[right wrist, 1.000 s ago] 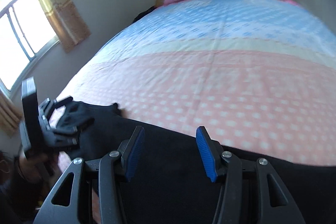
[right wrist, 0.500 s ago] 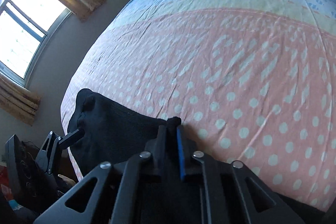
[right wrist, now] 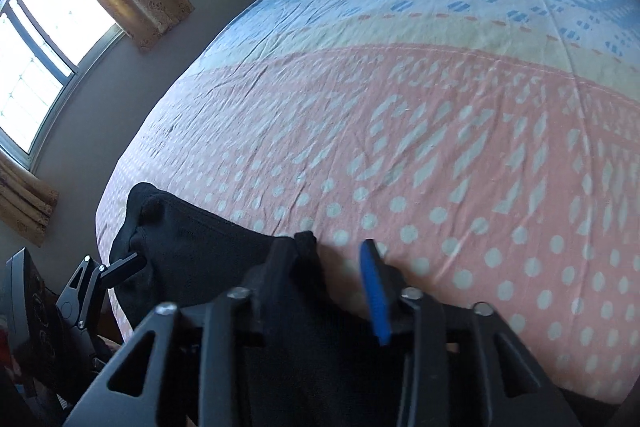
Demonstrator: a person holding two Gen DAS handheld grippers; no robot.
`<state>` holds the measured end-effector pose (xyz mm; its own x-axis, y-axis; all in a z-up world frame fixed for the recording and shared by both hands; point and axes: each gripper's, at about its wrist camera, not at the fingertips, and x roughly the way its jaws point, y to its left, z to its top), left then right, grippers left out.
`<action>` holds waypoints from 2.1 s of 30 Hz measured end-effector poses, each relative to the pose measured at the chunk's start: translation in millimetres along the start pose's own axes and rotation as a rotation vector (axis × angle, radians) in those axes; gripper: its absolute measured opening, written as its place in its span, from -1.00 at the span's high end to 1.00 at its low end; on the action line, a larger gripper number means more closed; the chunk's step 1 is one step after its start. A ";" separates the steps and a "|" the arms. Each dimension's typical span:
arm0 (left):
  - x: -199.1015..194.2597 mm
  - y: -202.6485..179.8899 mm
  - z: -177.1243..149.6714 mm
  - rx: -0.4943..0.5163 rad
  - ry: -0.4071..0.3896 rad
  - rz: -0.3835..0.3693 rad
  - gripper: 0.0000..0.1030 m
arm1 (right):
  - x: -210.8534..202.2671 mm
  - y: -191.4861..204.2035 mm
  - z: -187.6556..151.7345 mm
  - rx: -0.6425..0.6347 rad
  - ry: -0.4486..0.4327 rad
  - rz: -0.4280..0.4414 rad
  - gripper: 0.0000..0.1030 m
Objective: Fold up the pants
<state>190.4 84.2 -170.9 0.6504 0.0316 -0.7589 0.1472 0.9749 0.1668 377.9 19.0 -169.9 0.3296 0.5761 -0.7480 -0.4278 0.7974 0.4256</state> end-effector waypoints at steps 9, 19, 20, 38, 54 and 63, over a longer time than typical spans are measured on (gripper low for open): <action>1.4 -1.2 -1.5 -0.009 0.001 -0.001 -1.00 | -82.4 10.7 -79.6 -0.181 -0.057 -0.118 0.02; 1.1 0.5 -5.1 -0.019 0.002 -0.002 -1.00 | -85.4 -3.3 -156.0 -0.280 -0.058 -0.276 0.01; 0.9 0.0 -5.2 -0.018 0.001 0.002 -1.00 | -84.9 0.9 -158.0 -0.302 -0.065 -0.301 0.01; -9.8 -34.3 16.5 0.017 -0.022 0.052 -1.00 | -193.4 -87.9 -174.9 -0.071 -0.258 -0.321 -0.10; -14.8 -144.2 44.6 0.137 -0.081 -0.095 -1.00 | -383.2 -301.9 -294.1 0.533 -0.488 -0.626 -0.10; 1.1 -151.8 34.1 0.096 -0.020 -0.115 -1.00 | -356.6 -331.9 -310.0 0.579 -0.398 -0.555 -0.10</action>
<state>194.1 -71.3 -175.6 0.6393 -0.0843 -0.7643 0.2919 0.9462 0.1398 141.5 -506.8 -202.3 0.6766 0.0144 -0.7362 0.3362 0.8835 0.3262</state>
